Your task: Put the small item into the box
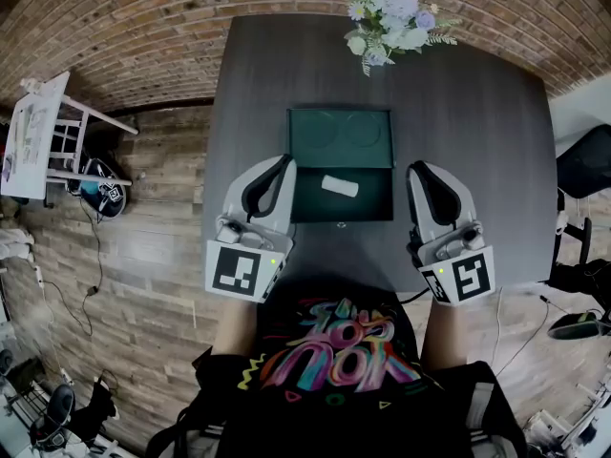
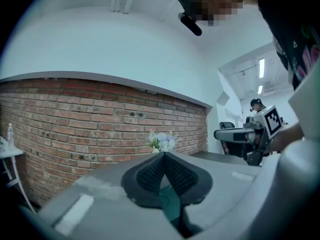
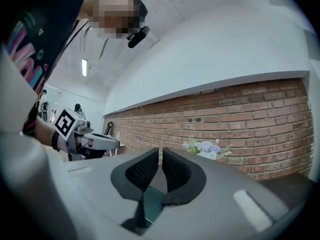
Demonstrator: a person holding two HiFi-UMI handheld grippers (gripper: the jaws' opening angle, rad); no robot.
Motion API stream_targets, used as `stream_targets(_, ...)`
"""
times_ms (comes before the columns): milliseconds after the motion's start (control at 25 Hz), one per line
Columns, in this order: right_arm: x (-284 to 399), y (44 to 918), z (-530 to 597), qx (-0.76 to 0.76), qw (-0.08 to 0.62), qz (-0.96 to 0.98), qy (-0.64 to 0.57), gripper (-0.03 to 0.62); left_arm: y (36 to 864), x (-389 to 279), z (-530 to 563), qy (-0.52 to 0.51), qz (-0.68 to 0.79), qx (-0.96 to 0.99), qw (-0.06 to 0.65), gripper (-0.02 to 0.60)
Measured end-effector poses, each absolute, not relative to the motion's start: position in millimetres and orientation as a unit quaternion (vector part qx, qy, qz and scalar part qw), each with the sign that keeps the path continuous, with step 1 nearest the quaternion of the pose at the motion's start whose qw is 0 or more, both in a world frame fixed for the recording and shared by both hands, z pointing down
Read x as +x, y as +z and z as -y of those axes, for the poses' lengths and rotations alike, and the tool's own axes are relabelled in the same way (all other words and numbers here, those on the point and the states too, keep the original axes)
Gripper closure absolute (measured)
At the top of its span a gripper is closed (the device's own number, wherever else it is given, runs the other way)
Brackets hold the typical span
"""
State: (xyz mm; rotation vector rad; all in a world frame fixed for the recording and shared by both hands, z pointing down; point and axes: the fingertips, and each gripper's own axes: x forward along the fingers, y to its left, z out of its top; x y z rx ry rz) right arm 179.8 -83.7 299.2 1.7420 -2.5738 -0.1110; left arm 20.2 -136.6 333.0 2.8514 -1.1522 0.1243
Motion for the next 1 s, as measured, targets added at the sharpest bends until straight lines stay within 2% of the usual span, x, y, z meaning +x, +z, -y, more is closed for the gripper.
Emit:
stream_targets(200, 182, 302, 84, 0.573, 0.011, 0.819, -0.033, 0.591, 335, 18, 138, 0.041, 0.375, 0.926, 0.036, 0.58)
stream_targets(1000, 187, 314, 82, 0.577, -0.006, 0.817, 0.004, 0.592, 336, 20, 139, 0.043, 0.374, 0.926, 0.036, 0.58)
